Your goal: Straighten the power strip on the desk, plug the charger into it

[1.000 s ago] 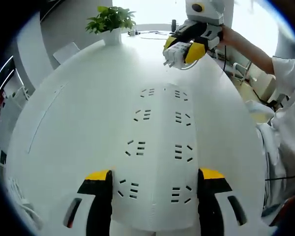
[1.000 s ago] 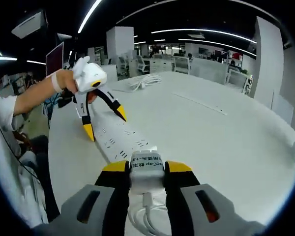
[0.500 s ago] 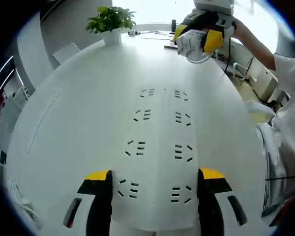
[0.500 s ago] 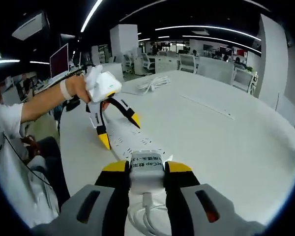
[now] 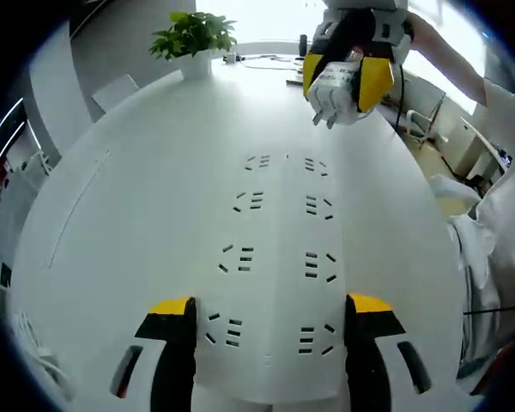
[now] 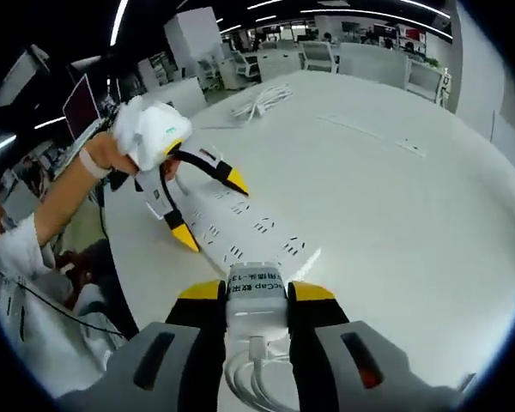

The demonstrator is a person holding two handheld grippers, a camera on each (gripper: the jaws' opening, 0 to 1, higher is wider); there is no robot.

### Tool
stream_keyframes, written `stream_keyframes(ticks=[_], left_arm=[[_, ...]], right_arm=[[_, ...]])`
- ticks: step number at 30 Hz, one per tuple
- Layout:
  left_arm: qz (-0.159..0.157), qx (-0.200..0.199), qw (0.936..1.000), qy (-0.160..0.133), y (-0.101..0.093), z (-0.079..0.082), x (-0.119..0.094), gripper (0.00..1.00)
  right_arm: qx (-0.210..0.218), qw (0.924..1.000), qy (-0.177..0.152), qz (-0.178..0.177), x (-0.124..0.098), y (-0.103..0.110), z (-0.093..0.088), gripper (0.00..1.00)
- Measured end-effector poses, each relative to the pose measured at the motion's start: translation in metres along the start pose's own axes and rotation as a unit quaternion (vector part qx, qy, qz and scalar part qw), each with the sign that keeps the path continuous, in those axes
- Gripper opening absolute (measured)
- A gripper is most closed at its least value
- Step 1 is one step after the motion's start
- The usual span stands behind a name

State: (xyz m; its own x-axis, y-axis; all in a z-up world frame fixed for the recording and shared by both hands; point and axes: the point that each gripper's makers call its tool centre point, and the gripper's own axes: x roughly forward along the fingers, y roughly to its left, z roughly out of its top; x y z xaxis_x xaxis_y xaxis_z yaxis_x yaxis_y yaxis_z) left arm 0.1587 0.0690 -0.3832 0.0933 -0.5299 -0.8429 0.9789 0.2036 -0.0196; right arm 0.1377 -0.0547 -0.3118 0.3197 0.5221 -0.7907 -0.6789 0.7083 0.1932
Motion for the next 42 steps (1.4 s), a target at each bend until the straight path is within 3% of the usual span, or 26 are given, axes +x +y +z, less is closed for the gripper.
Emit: stream_keyframes(ticks=[4, 14, 22, 28, 30, 35, 42], left_arm=[[0.0, 0.0, 1.0, -0.001, 0.0, 0.0, 0.0, 0.7], [0.002, -0.001, 1.0, -0.001, -0.001, 0.001, 0.0, 0.7], [0.005, -0.005, 1.0, 0.001, -0.001, 0.0, 0.0, 0.7], [0.008, -0.01, 0.9999, 0.007, -0.001, 0.0, -0.001, 0.7], [0.009, -0.012, 0.9998, 0.01, -0.001, -0.001, -0.001, 0.7], [0.015, -0.019, 0.9996, 0.016, -0.003, -0.002, -0.002, 0.7], [0.023, -0.025, 0.9994, 0.009, -0.004, -0.004, -0.004, 0.7]], right_arm=[[0.033, 0.999, 0.03, 0.006, 0.009, 0.001, -0.005, 0.27], [0.069, 0.9949, 0.071, -0.017, 0.018, -0.005, -0.013, 0.27], [0.106, 0.9901, 0.083, -0.041, 0.019, -0.006, -0.011, 0.27], [0.137, 0.9803, 0.12, -0.077, 0.019, -0.002, -0.013, 0.26], [0.162, 0.9733, 0.133, -0.093, 0.019, -0.001, -0.013, 0.26], [0.169, 0.9629, 0.162, -0.133, 0.02, 0.005, -0.017, 0.26], [0.175, 0.9541, 0.169, -0.175, 0.02, 0.007, -0.015, 0.26]])
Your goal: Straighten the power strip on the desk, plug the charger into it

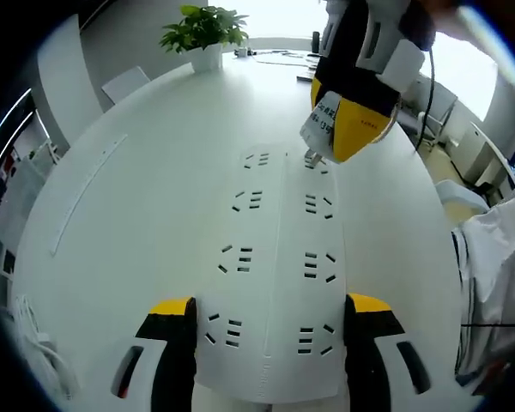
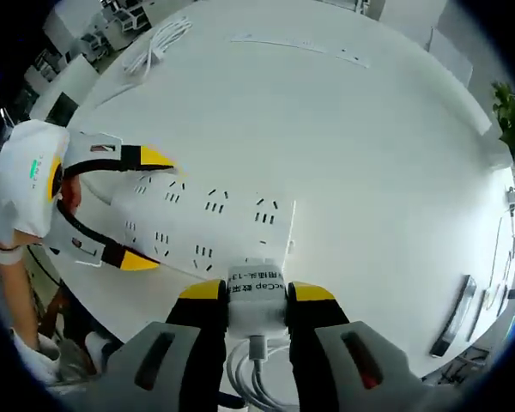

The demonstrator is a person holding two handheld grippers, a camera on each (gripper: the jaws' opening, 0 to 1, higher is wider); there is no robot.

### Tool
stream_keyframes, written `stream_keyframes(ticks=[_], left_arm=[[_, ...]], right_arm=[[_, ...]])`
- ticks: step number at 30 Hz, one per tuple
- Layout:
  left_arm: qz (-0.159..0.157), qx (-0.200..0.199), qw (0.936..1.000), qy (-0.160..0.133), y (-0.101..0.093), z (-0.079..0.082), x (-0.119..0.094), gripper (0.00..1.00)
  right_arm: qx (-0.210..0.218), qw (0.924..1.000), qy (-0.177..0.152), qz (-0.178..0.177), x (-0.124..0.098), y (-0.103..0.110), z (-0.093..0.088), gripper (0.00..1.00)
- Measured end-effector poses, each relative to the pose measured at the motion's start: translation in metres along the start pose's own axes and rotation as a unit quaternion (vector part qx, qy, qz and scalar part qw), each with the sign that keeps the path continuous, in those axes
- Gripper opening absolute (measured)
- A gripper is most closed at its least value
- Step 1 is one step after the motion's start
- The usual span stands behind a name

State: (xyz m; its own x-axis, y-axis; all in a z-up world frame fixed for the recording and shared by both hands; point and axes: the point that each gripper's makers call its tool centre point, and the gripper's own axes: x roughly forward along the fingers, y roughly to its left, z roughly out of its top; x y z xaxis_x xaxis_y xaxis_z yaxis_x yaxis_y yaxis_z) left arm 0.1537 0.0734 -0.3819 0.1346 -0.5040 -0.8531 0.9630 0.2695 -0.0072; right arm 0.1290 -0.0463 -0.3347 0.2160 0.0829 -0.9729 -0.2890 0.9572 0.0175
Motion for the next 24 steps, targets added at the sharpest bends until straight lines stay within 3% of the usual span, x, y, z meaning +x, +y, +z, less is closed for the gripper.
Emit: stream_keyframes(ticks=[10, 11, 20, 24], left_arm=[[0.011, -0.005, 0.9999, -0.006, -0.002, -0.002, -0.001, 0.69], [0.012, -0.006, 0.9999, -0.008, -0.002, -0.002, -0.002, 0.69], [0.014, -0.003, 0.9999, -0.005, -0.002, -0.001, -0.002, 0.68], [0.015, 0.001, 0.9999, 0.001, -0.002, 0.0, -0.002, 0.68]], right_arm=[[0.026, 0.9992, -0.003, -0.031, 0.005, 0.0, 0.007, 0.26], [0.008, 0.9995, -0.013, -0.026, 0.003, 0.001, 0.011, 0.26], [-0.007, 0.9995, -0.015, -0.026, 0.005, 0.0, 0.016, 0.25], [-0.017, 0.9988, -0.037, -0.029, 0.005, -0.001, 0.025, 0.24]])
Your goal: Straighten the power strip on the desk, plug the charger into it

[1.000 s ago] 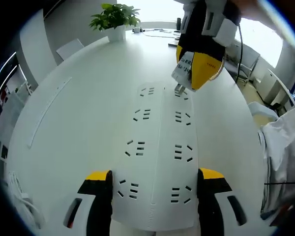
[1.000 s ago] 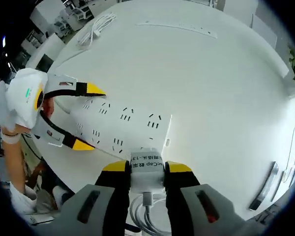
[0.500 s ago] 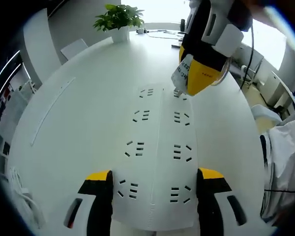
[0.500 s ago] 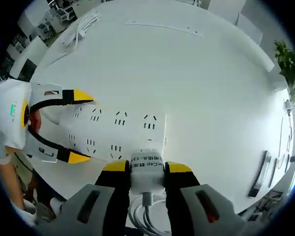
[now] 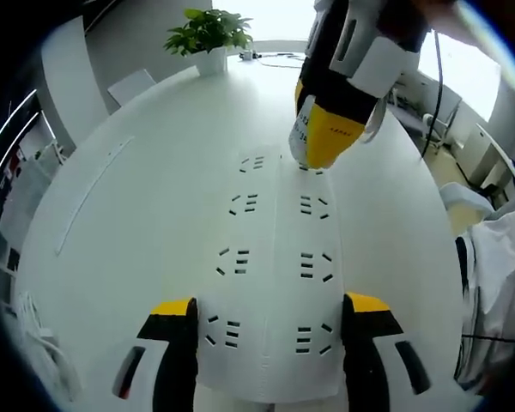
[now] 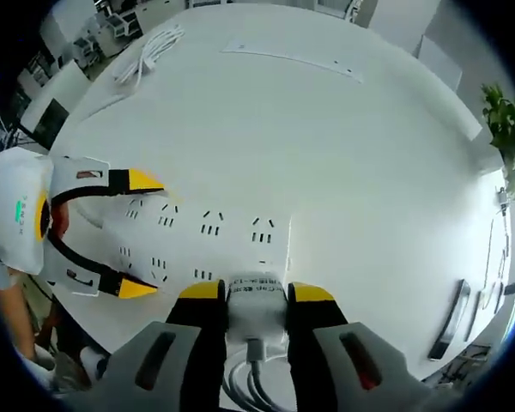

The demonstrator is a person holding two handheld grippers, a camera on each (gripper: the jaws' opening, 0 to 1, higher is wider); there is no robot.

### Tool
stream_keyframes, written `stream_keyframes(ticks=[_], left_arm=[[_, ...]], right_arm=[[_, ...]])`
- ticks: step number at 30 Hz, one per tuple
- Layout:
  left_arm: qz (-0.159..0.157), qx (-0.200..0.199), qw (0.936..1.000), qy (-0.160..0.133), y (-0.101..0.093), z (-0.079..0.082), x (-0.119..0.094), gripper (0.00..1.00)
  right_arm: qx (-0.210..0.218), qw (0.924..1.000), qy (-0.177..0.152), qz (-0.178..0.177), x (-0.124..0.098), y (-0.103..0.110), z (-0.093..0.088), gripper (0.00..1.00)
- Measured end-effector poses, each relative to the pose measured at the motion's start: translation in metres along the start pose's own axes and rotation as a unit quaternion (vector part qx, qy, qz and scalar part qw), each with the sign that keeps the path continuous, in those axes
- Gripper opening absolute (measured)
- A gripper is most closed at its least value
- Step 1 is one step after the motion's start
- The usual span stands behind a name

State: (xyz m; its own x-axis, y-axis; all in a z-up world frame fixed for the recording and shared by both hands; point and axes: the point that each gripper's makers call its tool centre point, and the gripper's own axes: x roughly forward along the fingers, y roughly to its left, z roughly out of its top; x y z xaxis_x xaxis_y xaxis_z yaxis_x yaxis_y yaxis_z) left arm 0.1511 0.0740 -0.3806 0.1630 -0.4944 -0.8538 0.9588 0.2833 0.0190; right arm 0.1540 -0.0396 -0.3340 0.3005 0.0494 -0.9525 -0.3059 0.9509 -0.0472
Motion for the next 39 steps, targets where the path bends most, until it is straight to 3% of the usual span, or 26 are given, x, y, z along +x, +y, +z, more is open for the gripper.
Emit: stream_keyframes(ticks=[3, 4, 5, 6, 7, 8, 9, 11, 12, 17, 19, 20, 24, 30, 39], left_arm=[[0.0, 0.003, 1.0, 0.002, 0.0, 0.0, 0.0, 0.67], [0.0, 0.0, 1.0, 0.003, -0.001, 0.0, 0.0, 0.67], [0.0, -0.001, 1.0, 0.002, -0.001, 0.0, 0.0, 0.67], [0.0, -0.001, 1.0, 0.001, 0.0, 0.0, 0.0, 0.67], [0.0, -0.001, 1.0, 0.002, 0.0, 0.0, 0.0, 0.67], [0.0, -0.001, 1.0, 0.003, -0.001, 0.0, 0.0, 0.67], [0.0, -0.002, 1.0, 0.006, 0.0, 0.001, 0.001, 0.67], [0.0, -0.003, 0.9999, 0.01, 0.0, 0.001, 0.001, 0.68], [0.0, -0.004, 0.9999, 0.011, 0.0, 0.0, 0.001, 0.68], [-0.001, -0.007, 0.9999, 0.01, 0.0, 0.001, 0.001, 0.68], [-0.001, -0.007, 0.9999, 0.01, 0.0, 0.001, 0.001, 0.68], [-0.001, -0.007, 0.9999, 0.01, 0.0, 0.001, 0.001, 0.68], [-0.002, -0.007, 0.9999, 0.009, 0.001, 0.001, 0.002, 0.68], [-0.002, -0.008, 0.9999, 0.008, 0.001, 0.001, 0.002, 0.68], [-0.001, -0.007, 1.0, 0.006, 0.001, 0.001, 0.001, 0.68]], right_arm=[[0.0, 0.9999, -0.01, -0.005, 0.004, 0.002, 0.005, 0.24], [-0.021, 0.9987, 0.03, -0.036, 0.013, -0.009, -0.012, 0.24], [-0.057, 0.9983, -0.008, -0.005, 0.008, 0.001, -0.002, 0.24], [0.009, 0.9995, -0.028, -0.004, 0.008, 0.0, -0.002, 0.24], [0.004, 0.9999, -0.016, 0.002, 0.005, -0.003, -0.005, 0.24], [0.013, 0.9998, -0.01, 0.006, 0.008, -0.008, 0.003, 0.24], [0.01, 0.9998, -0.014, 0.003, 0.015, -0.016, 0.023, 0.25], [-0.004, 0.9998, -0.021, -0.005, 0.015, -0.014, 0.027, 0.25], [-0.009, 0.9981, -0.058, -0.018, 0.015, -0.015, 0.031, 0.26], [-0.036, 0.9973, -0.064, 0.011, 0.0, 0.006, -0.006, 0.28], [-0.039, 0.9978, -0.05, 0.02, -0.008, 0.014, -0.026, 0.28], [-0.036, 0.9984, -0.028, 0.034, -0.013, 0.019, -0.034, 0.28], [-0.051, 0.9977, -0.018, 0.039, -0.019, 0.016, -0.031, 0.27], [-0.021, 0.9986, -0.009, 0.048, -0.007, -0.003, -0.003, 0.26], [-0.019, 0.9992, -0.006, 0.036, -0.001, -0.007, 0.004, 0.25]])
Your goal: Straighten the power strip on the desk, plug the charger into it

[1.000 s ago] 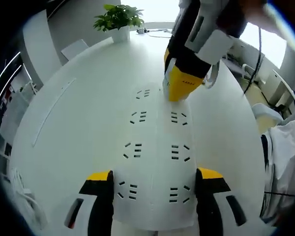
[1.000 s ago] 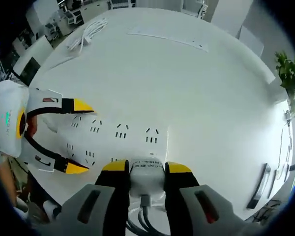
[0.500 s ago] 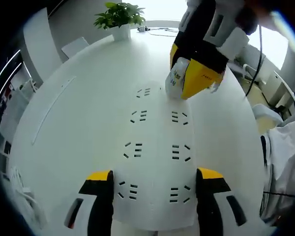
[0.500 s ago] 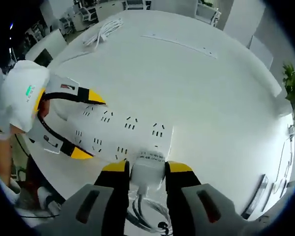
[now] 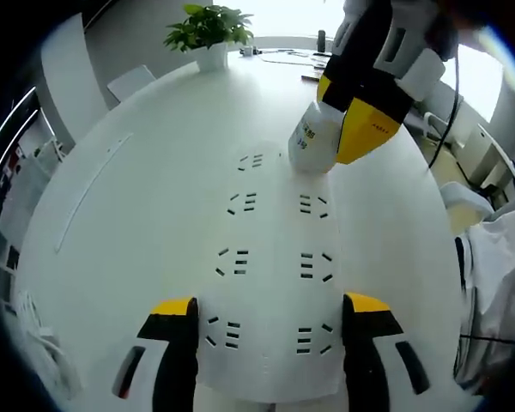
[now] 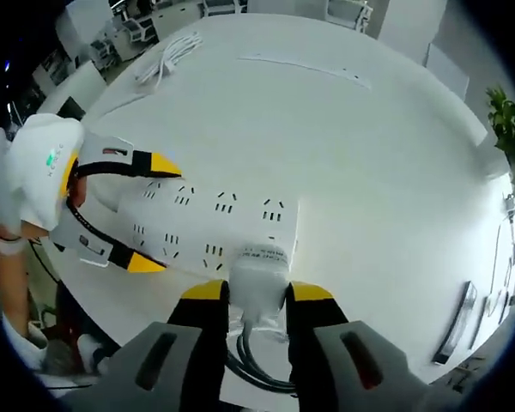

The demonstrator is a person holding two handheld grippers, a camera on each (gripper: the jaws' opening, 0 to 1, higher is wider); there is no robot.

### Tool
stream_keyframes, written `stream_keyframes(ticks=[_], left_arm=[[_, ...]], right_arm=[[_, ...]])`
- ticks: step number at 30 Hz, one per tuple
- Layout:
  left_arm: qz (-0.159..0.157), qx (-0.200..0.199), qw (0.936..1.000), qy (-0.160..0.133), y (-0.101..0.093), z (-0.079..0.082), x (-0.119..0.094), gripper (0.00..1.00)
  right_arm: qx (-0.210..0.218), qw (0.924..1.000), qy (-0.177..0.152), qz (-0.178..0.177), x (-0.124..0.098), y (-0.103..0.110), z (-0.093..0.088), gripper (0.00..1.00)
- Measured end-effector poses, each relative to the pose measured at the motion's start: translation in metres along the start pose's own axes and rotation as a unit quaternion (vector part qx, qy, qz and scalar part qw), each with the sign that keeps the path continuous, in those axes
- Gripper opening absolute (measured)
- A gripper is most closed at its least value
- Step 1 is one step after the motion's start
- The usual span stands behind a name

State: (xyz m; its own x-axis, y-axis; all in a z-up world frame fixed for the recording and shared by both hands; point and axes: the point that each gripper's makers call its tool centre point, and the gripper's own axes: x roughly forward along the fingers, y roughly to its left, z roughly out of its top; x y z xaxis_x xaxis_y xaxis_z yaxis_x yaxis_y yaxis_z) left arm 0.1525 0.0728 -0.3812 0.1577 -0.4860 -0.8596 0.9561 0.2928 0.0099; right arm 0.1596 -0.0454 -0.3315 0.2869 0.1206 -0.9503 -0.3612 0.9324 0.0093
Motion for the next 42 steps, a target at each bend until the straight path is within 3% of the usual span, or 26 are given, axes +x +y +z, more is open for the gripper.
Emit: stream_keyframes(ticks=[4, 9, 18, 23, 25, 28, 31, 38, 42], left_arm=[[0.001, 0.001, 1.0, 0.0, 0.0, 0.0, 0.0, 0.68], [0.0, 0.005, 1.0, 0.008, 0.0, 0.0, 0.0, 0.67], [-0.002, 0.019, 0.9996, 0.02, -0.001, 0.001, 0.0, 0.66], [-0.001, 0.018, 0.9995, 0.027, -0.001, 0.001, 0.0, 0.65], [0.0, 0.018, 0.9995, 0.024, -0.001, 0.001, 0.0, 0.65], [0.002, 0.014, 0.9996, 0.026, 0.0, 0.002, 0.0, 0.65], [0.004, 0.008, 0.9996, 0.028, 0.001, 0.001, 0.0, 0.66], [0.006, -0.004, 0.9998, 0.02, 0.001, 0.0, 0.0, 0.67], [0.006, -0.005, 0.9996, 0.027, 0.001, 0.0, 0.0, 0.67]], right_arm=[[0.01, 0.9999, 0.007, 0.001, 0.0, 0.0, 0.001, 0.24], [-0.001, 0.9989, 0.046, 0.007, 0.0, 0.001, 0.0, 0.22], [0.001, 0.9982, 0.057, 0.02, 0.004, 0.0, 0.003, 0.2], [-0.022, 0.9972, 0.069, 0.014, 0.01, 0.001, -0.007, 0.2], [0.021, 0.9973, 0.057, 0.042, 0.008, -0.002, 0.002, 0.2], [-0.009, 0.9959, 0.083, 0.034, 0.009, -0.002, 0.005, 0.21], [-0.003, 0.9963, 0.079, 0.033, 0.008, 0.002, 0.002, 0.21], [-0.03, 0.9979, 0.036, 0.045, 0.011, 0.008, -0.006, 0.26], [-0.016, 0.9984, 0.006, 0.053, 0.01, 0.008, -0.008, 0.27]])
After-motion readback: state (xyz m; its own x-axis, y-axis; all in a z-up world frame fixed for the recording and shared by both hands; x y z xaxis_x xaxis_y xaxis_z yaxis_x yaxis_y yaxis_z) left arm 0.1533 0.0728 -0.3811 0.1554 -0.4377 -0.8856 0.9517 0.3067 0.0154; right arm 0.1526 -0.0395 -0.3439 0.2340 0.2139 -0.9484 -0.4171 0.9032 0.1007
